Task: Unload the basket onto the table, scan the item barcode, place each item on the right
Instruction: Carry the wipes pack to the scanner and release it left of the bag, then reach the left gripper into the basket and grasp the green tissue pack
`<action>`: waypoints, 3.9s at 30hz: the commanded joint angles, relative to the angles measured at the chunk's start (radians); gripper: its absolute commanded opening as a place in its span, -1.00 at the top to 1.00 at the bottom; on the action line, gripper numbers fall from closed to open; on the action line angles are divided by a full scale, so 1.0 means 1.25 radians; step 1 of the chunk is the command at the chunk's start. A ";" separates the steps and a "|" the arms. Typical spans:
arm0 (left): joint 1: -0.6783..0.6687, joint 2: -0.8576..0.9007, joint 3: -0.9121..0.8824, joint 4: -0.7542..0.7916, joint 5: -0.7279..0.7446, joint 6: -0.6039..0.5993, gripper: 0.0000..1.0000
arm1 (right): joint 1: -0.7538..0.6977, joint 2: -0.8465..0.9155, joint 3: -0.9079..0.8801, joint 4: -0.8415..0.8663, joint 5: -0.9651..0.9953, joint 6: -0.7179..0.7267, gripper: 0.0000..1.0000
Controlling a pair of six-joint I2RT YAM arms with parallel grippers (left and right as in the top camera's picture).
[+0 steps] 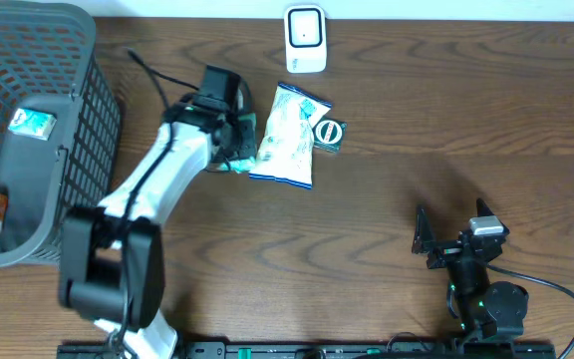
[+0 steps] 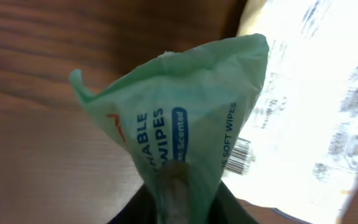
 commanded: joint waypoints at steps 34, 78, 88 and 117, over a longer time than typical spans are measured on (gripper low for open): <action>0.592 -0.376 0.031 0.036 -0.164 -0.209 -0.96 | 0.007 -0.003 -0.001 -0.003 0.000 0.005 -0.99; 0.678 0.153 0.031 0.392 -0.164 -0.294 -0.96 | 0.007 -0.003 -0.001 -0.003 0.000 0.005 -0.99; 0.682 0.180 0.031 0.466 -0.105 -0.293 -0.97 | 0.007 -0.003 -0.001 -0.003 0.000 0.005 -0.99; 0.683 0.202 0.031 0.487 -0.008 -0.291 0.85 | 0.007 -0.003 -0.001 -0.003 0.000 0.005 -0.99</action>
